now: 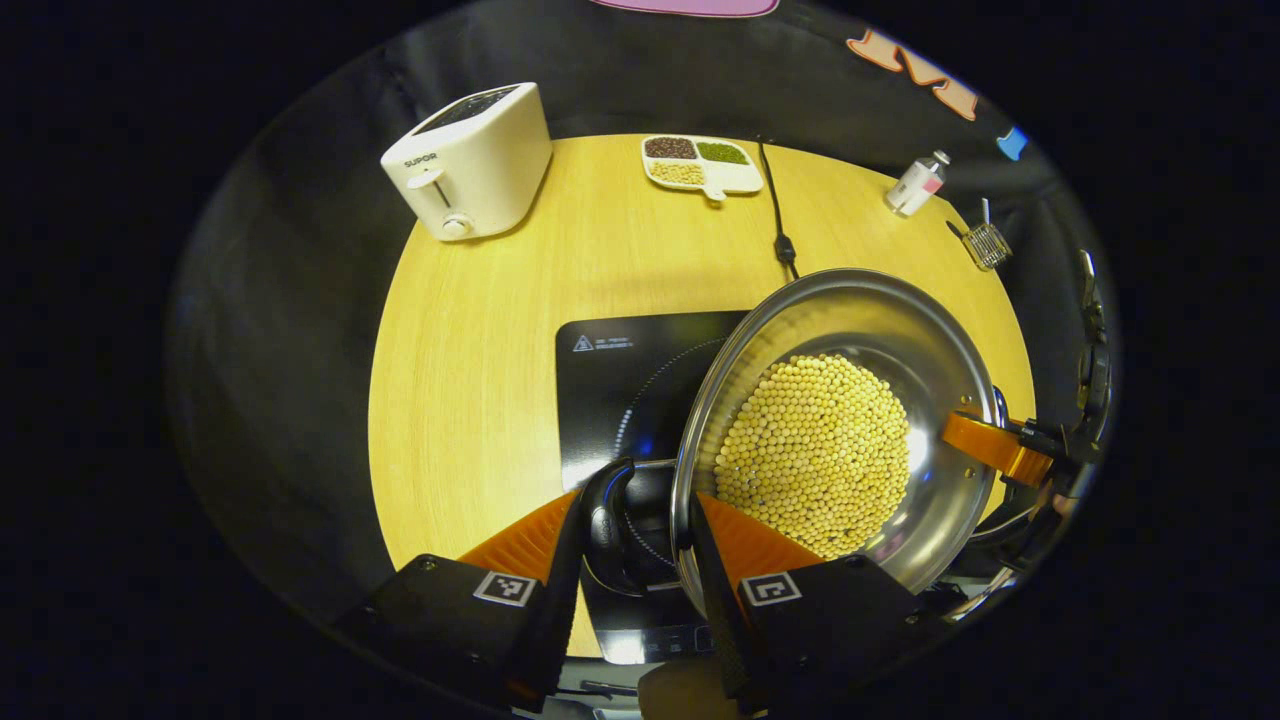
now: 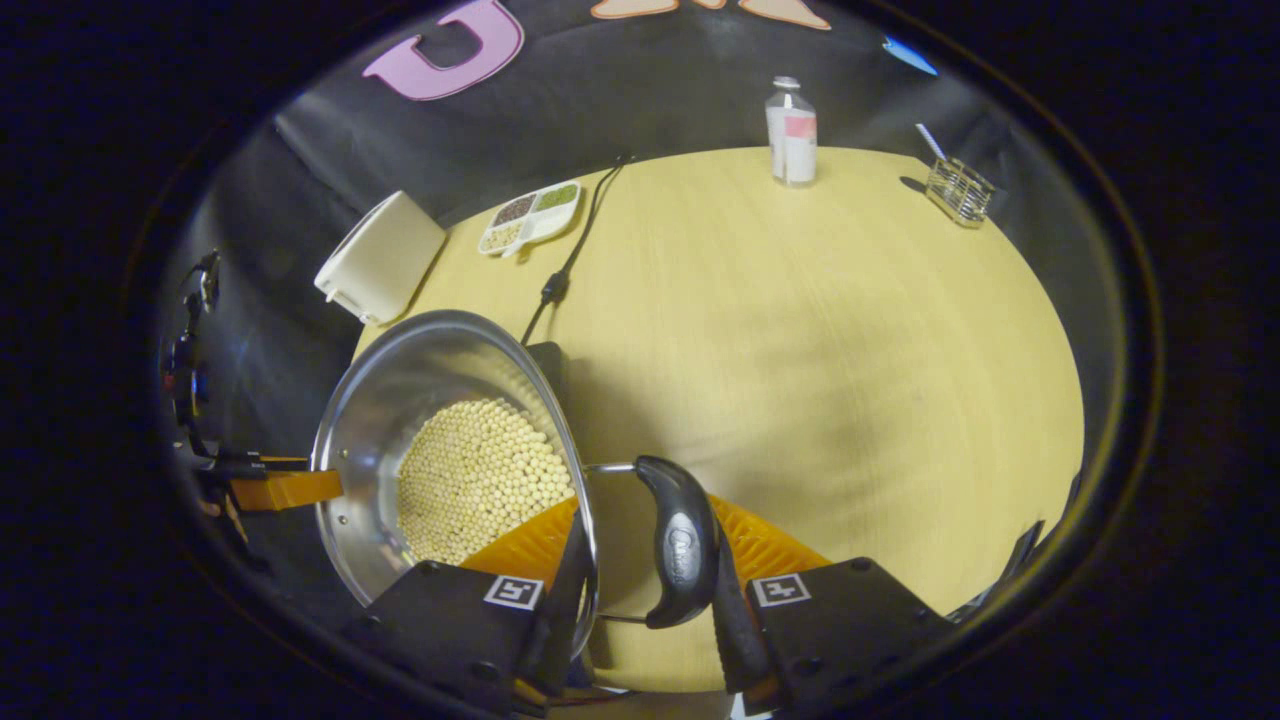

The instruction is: First push the handle of the pot to place it horizontally, then grasp the pot with both hands and set it on the induction cooktop.

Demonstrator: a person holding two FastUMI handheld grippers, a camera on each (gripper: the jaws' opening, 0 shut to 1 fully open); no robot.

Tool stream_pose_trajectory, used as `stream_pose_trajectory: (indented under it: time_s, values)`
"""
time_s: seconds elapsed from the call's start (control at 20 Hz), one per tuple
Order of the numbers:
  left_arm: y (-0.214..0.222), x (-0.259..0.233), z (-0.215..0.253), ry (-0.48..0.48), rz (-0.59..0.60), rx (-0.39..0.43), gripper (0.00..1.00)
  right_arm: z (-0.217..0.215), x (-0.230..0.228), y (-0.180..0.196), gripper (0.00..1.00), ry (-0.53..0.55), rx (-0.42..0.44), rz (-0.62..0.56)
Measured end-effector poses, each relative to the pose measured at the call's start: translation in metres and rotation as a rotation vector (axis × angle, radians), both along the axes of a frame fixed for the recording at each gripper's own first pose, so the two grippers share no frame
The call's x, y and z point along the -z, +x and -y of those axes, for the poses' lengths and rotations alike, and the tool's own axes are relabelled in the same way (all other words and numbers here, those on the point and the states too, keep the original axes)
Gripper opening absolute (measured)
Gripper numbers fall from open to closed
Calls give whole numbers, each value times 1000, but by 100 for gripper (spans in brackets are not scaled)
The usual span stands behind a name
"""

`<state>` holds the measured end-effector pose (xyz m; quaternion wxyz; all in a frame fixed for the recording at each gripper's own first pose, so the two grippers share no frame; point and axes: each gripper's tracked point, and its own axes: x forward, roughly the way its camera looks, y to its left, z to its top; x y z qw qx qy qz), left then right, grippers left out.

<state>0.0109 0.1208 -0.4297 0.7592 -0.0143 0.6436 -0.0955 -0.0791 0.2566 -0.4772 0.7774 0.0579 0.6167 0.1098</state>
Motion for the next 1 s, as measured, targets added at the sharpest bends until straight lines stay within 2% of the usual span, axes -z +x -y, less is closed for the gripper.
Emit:
stream_pose_trajectory:
  time_s: [0.55, 1.0]
  values:
    - [11, 2, -40, 6, -15, -6, 60, -44, 5, -1, 55, 11, -13, -2]
    - [15, 1, -46, 5, -21, -9, 60, -54, 8, 2, 55, 6, -4, 3]
